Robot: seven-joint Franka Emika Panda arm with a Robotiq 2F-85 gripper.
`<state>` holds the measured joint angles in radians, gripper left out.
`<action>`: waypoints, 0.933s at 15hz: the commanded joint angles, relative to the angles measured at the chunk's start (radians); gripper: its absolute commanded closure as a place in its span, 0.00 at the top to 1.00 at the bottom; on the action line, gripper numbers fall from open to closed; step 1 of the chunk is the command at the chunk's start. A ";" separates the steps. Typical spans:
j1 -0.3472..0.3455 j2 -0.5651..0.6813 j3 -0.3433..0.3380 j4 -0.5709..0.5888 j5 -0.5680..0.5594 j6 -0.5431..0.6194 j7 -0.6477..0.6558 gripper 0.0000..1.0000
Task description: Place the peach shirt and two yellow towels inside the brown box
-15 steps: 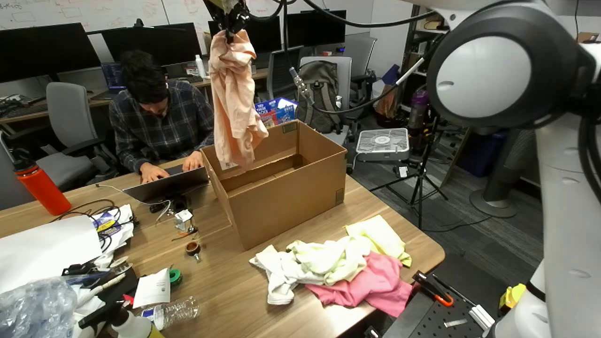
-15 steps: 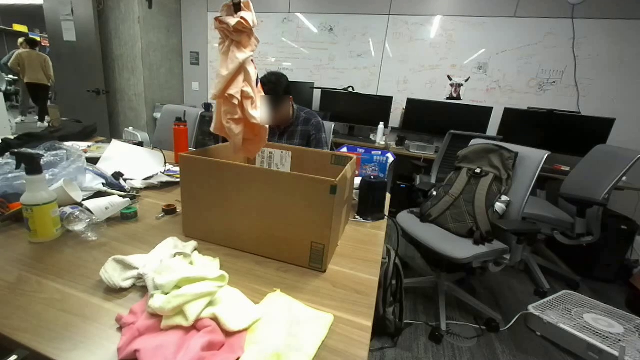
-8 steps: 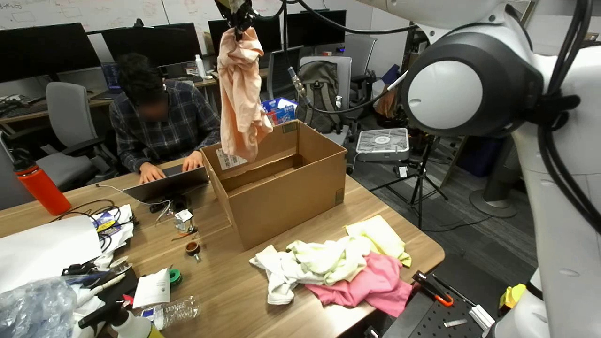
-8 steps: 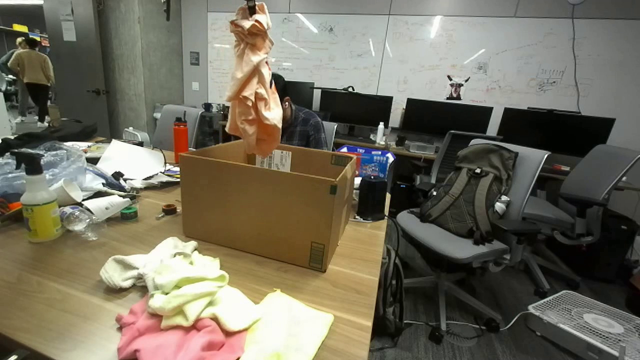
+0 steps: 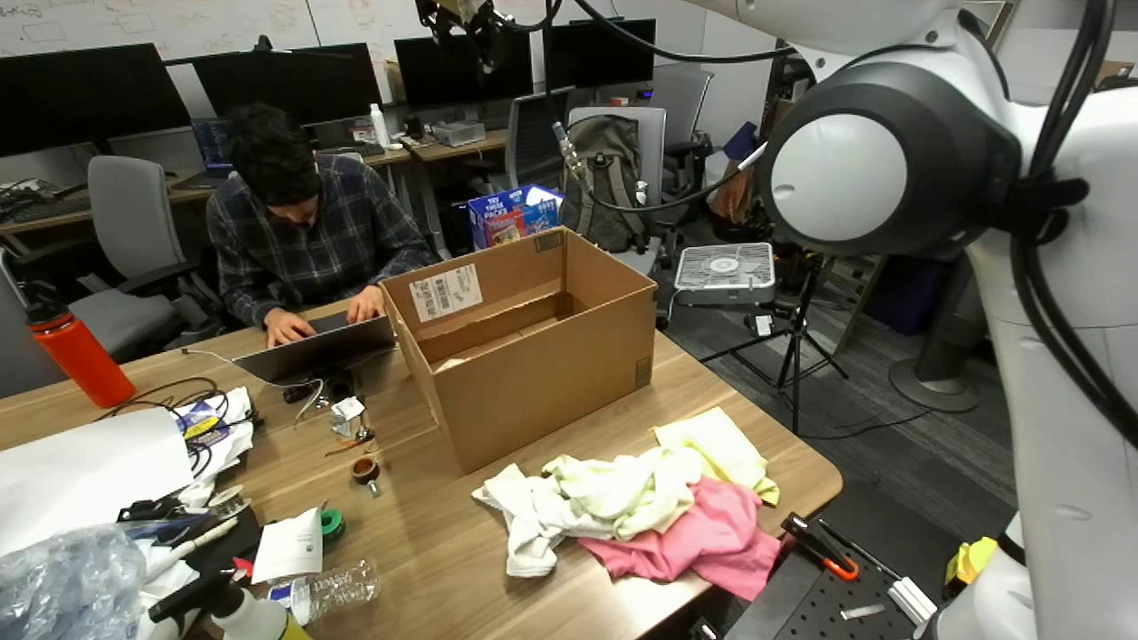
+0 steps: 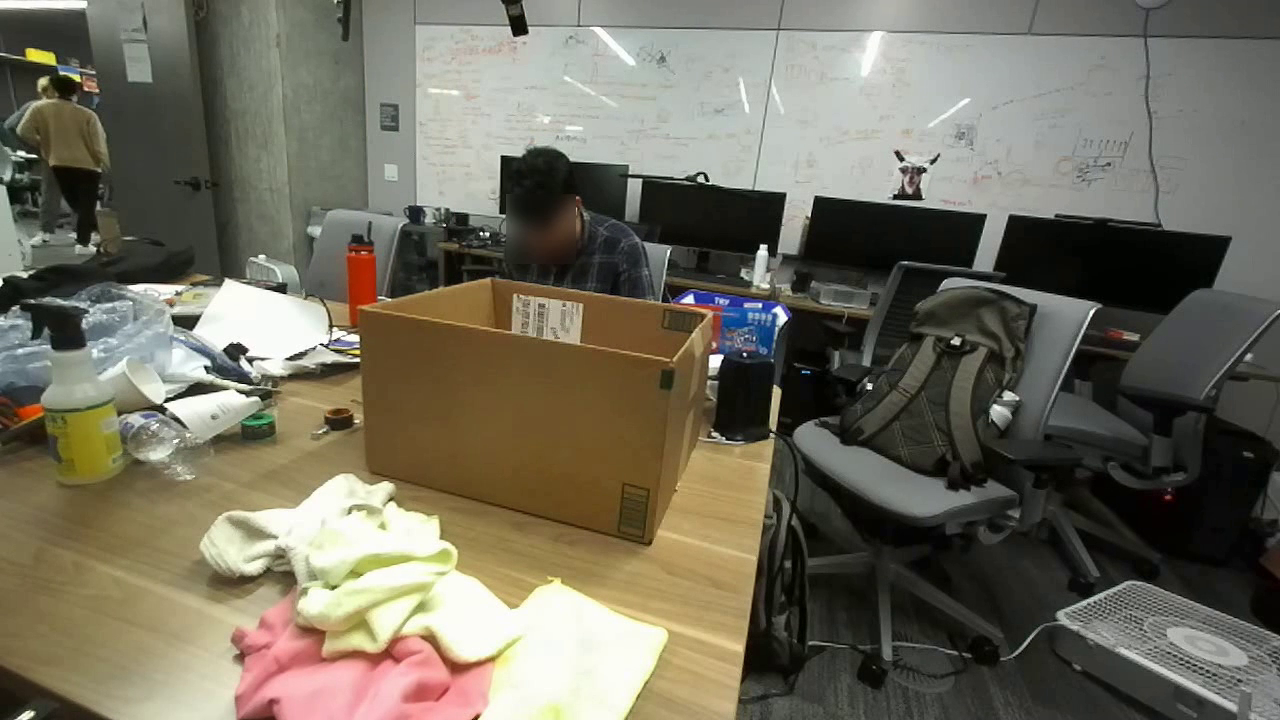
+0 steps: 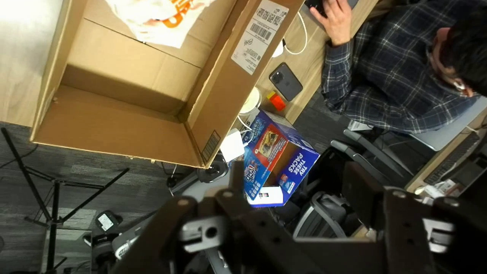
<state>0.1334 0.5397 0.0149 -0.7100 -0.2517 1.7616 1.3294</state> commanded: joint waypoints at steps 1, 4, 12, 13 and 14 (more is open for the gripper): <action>-0.037 -0.020 0.014 -0.004 0.031 -0.040 -0.089 0.99; -0.074 -0.050 0.016 -0.047 0.041 -0.062 -0.147 1.00; -0.206 -0.239 0.016 -0.342 0.129 -0.054 -0.340 1.00; -0.221 -0.265 0.013 -0.386 0.137 -0.052 -0.365 1.00; -0.235 -0.290 0.009 -0.434 0.142 -0.053 -0.391 1.00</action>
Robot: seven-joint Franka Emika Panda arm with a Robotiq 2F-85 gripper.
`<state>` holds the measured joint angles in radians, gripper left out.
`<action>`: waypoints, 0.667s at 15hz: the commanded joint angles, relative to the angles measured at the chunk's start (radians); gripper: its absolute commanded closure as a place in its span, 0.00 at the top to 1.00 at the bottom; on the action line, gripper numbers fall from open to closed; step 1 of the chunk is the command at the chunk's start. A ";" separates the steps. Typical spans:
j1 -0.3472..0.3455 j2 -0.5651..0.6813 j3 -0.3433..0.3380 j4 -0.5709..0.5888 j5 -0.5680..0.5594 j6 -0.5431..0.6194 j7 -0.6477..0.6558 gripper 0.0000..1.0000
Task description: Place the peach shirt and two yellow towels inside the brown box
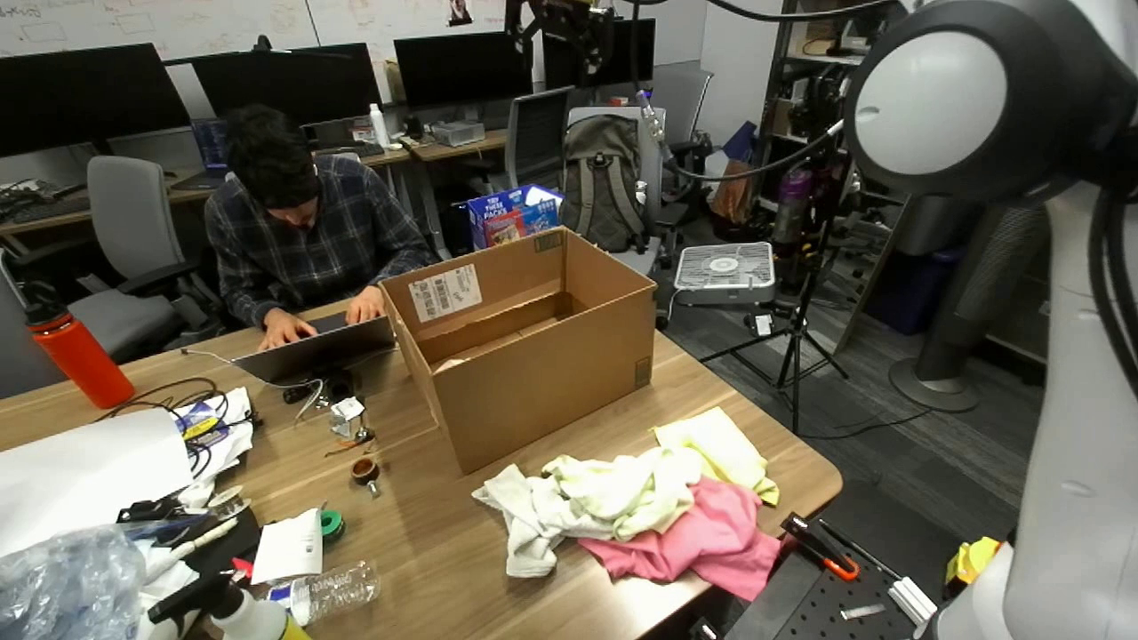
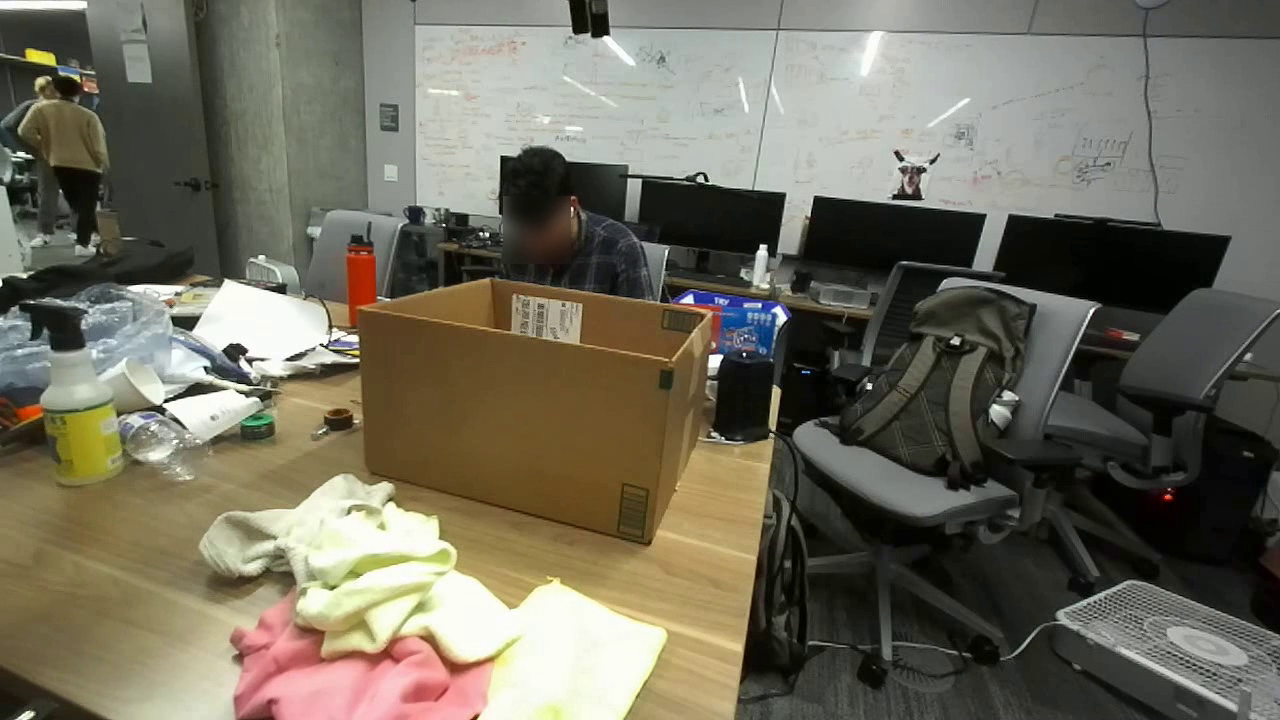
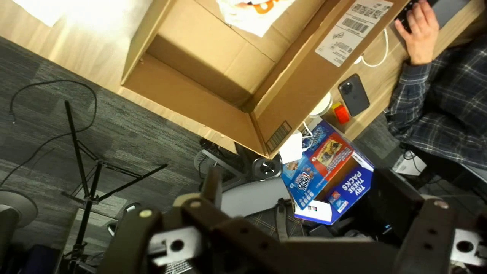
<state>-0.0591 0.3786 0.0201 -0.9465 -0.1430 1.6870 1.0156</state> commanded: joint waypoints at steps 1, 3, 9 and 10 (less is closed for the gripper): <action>-0.058 -0.156 0.002 -0.247 0.039 0.021 -0.112 1.00; -0.087 -0.209 0.000 -0.347 0.043 0.023 -0.190 1.00; -0.156 -0.375 -0.018 -0.664 -0.008 0.016 -0.549 1.00; -0.165 -0.403 -0.022 -0.720 -0.024 0.016 -0.605 1.00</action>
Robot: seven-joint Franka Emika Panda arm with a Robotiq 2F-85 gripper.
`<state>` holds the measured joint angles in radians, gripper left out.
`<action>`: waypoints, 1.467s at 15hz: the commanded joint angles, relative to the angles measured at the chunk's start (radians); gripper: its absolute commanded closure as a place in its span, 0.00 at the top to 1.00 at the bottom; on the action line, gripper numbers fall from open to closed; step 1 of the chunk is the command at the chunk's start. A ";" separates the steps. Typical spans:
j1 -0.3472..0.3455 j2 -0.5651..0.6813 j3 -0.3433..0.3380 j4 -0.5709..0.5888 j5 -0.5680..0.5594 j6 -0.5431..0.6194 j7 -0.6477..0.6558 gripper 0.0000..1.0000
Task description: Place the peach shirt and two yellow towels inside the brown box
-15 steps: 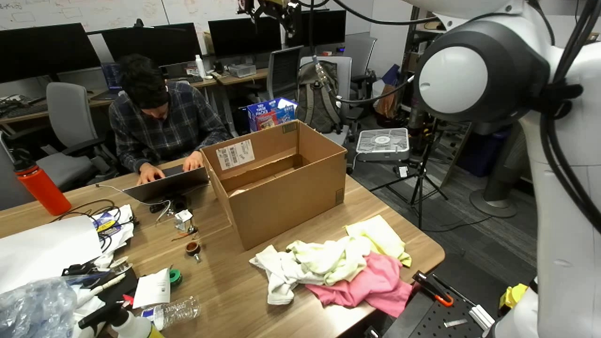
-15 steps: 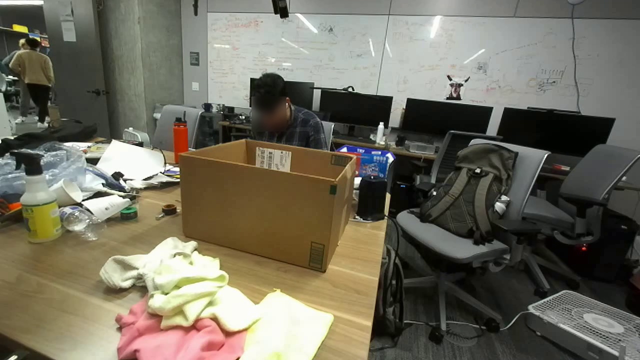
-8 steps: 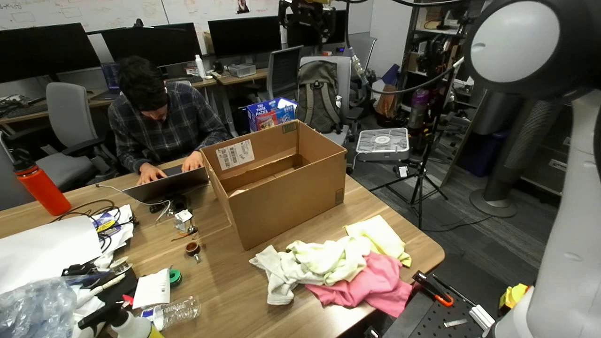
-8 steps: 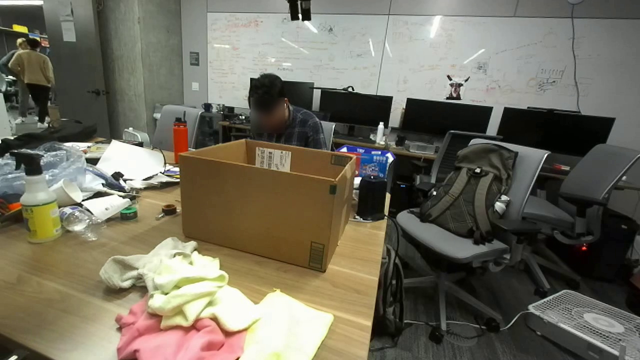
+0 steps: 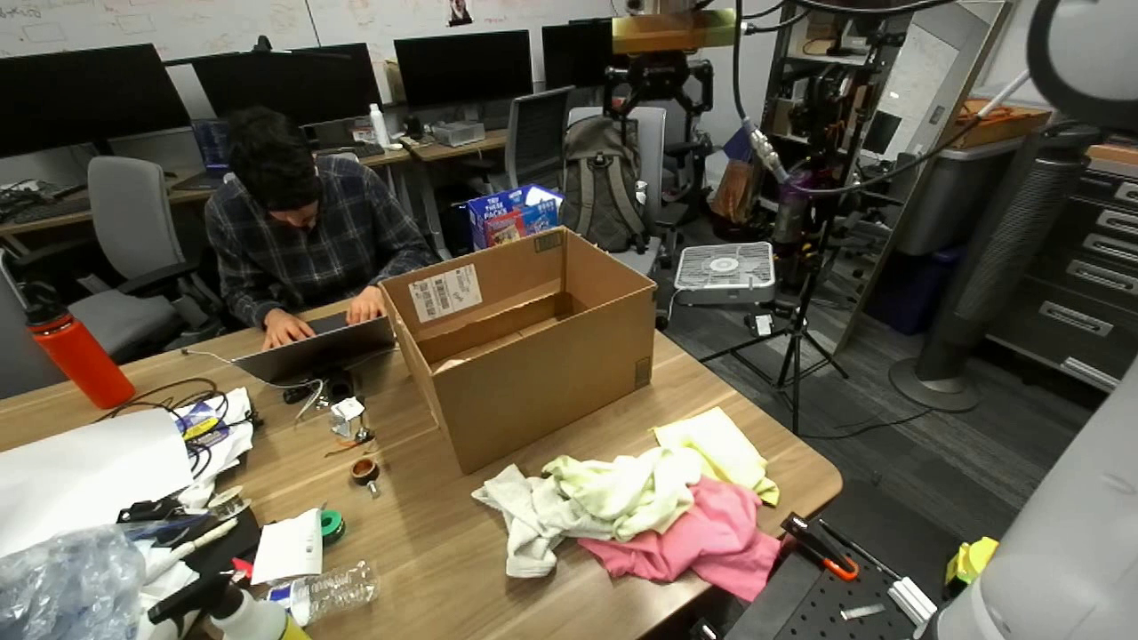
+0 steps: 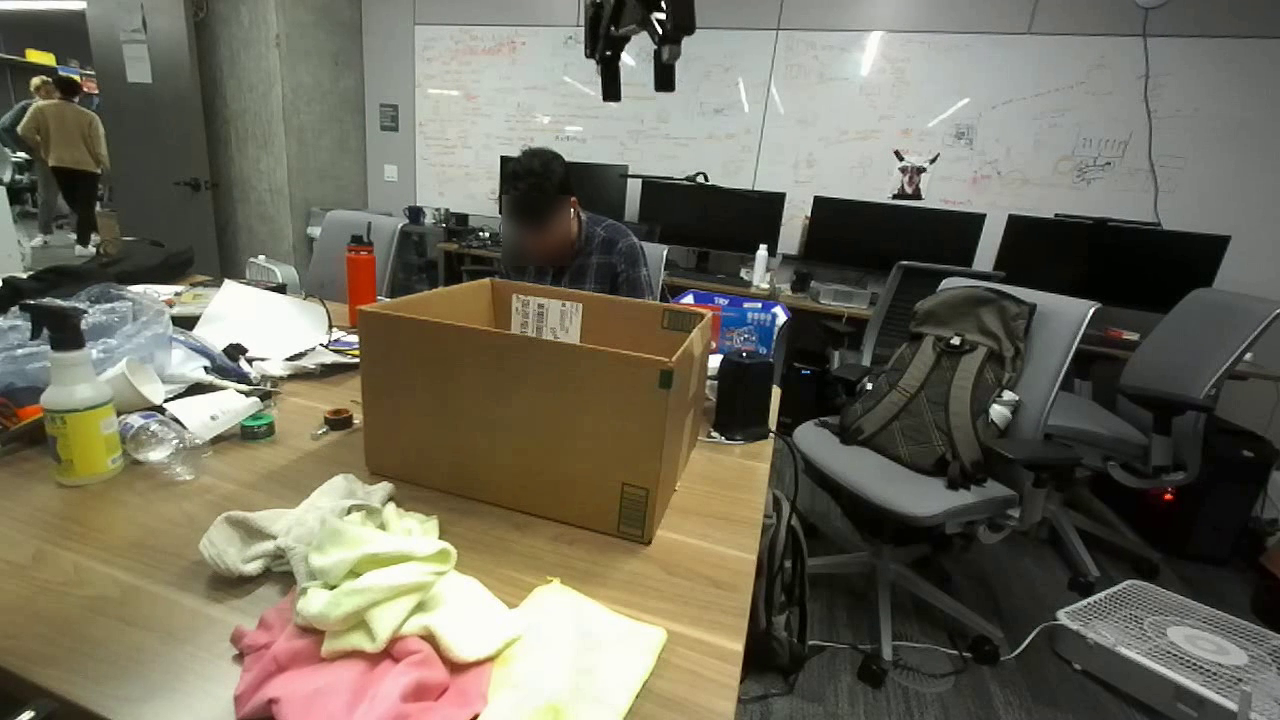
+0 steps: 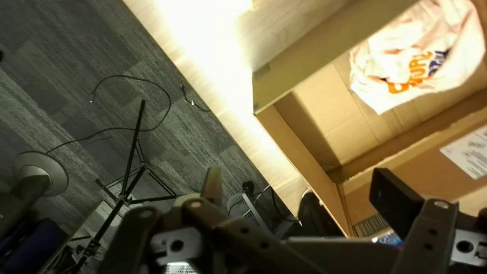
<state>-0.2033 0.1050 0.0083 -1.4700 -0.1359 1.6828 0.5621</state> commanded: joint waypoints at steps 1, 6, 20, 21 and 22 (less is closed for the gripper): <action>0.017 -0.150 -0.062 -0.248 -0.051 0.030 -0.205 1.00; 0.020 -0.250 -0.098 -0.489 -0.211 0.067 -0.409 1.00; 0.051 -0.291 -0.078 -0.848 -0.626 0.324 -0.415 1.00; 0.059 -0.287 -0.073 -0.848 -0.616 0.308 -0.416 1.00; 0.066 -0.281 -0.071 -0.851 -0.601 0.300 -0.414 1.00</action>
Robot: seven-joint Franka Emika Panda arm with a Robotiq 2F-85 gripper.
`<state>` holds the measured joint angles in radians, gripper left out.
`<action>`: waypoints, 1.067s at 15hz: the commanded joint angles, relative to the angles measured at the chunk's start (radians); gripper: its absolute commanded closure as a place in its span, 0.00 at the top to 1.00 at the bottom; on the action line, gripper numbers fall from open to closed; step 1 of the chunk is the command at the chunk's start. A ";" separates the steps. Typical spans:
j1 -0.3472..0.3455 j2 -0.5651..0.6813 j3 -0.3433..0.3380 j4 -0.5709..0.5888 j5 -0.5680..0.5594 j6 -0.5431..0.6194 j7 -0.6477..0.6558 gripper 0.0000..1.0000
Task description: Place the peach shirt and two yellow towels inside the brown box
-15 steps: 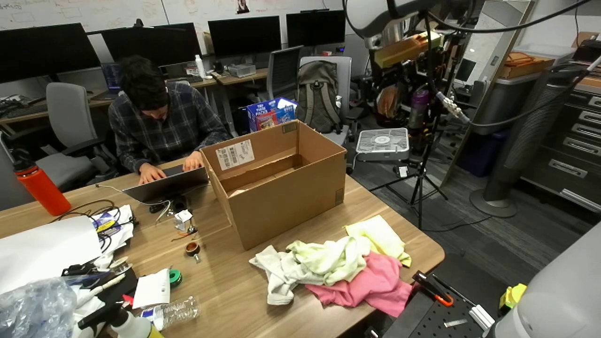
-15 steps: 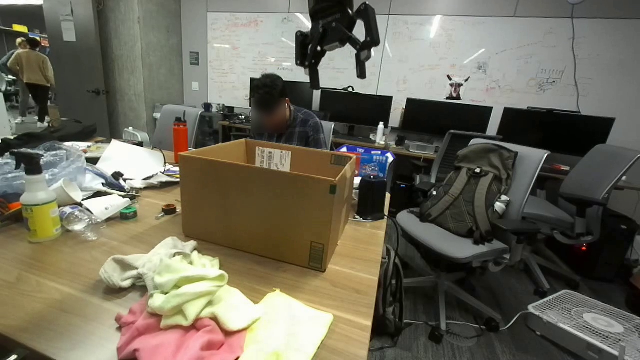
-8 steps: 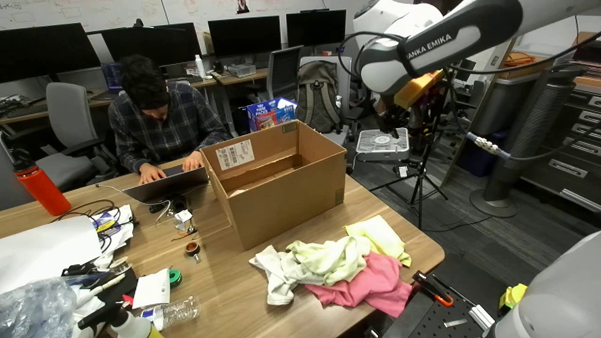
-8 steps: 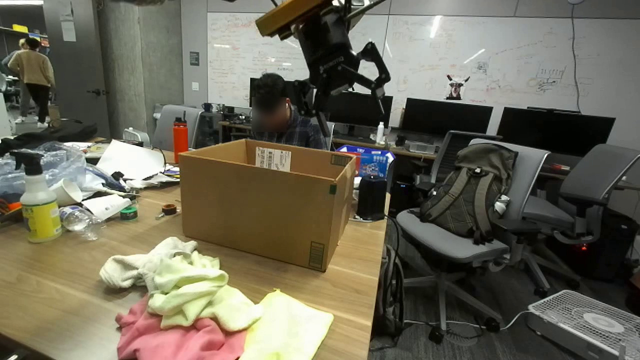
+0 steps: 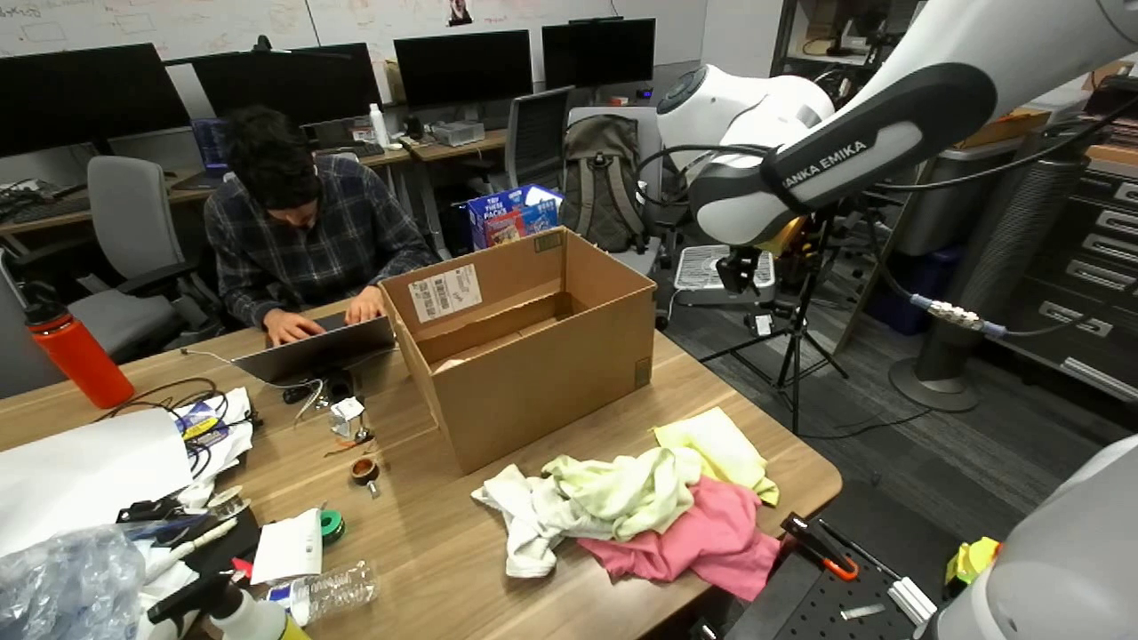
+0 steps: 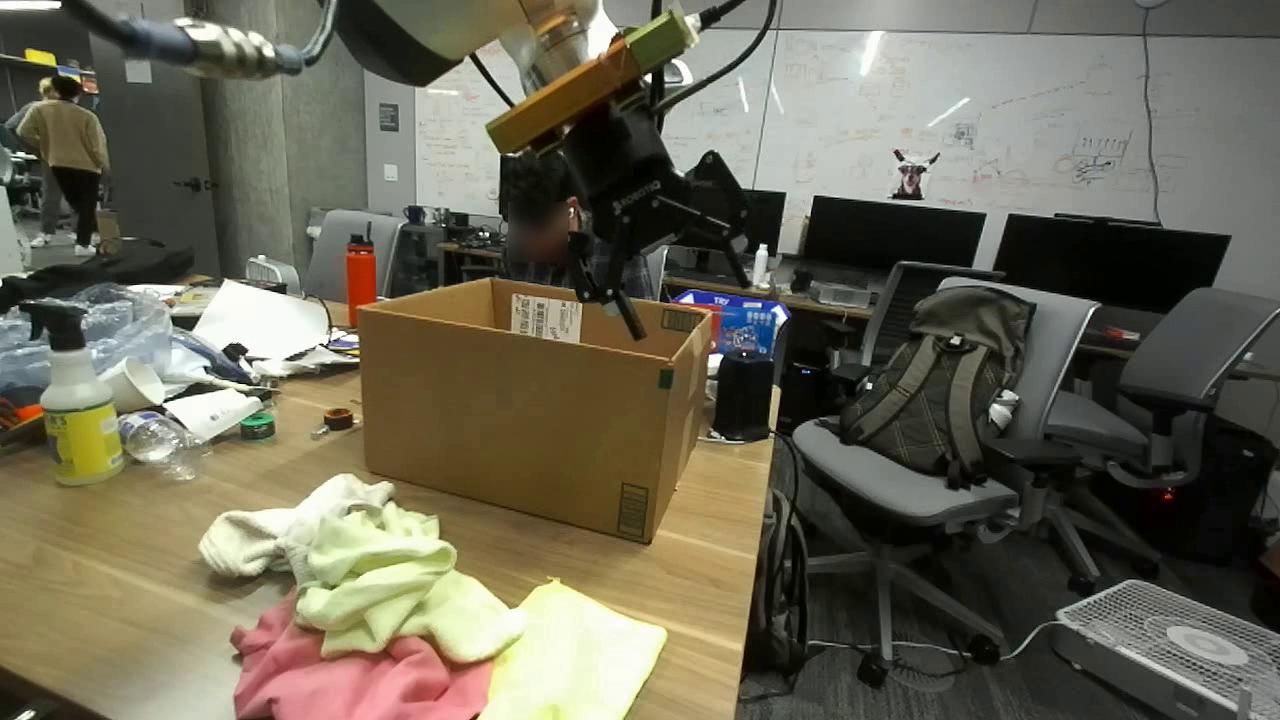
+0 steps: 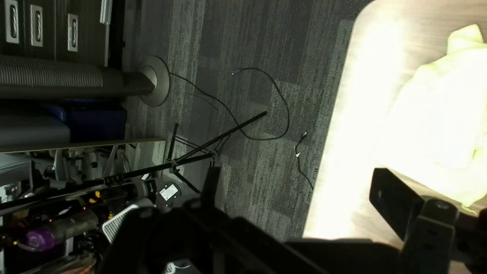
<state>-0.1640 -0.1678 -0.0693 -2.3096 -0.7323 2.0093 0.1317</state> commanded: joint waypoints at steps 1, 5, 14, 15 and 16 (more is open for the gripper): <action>0.037 -0.001 0.009 -0.014 0.028 -0.042 0.018 1.00; 0.080 0.032 0.031 -0.034 0.116 -0.152 0.018 1.00; 0.137 0.190 0.064 -0.058 0.234 -0.153 0.030 1.00; 0.138 0.203 0.061 -0.054 0.242 -0.144 0.026 1.00; 0.136 0.212 0.058 -0.055 0.252 -0.118 0.028 1.00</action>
<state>-0.0312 0.0154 -0.0035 -2.3779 -0.5166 1.8497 0.1640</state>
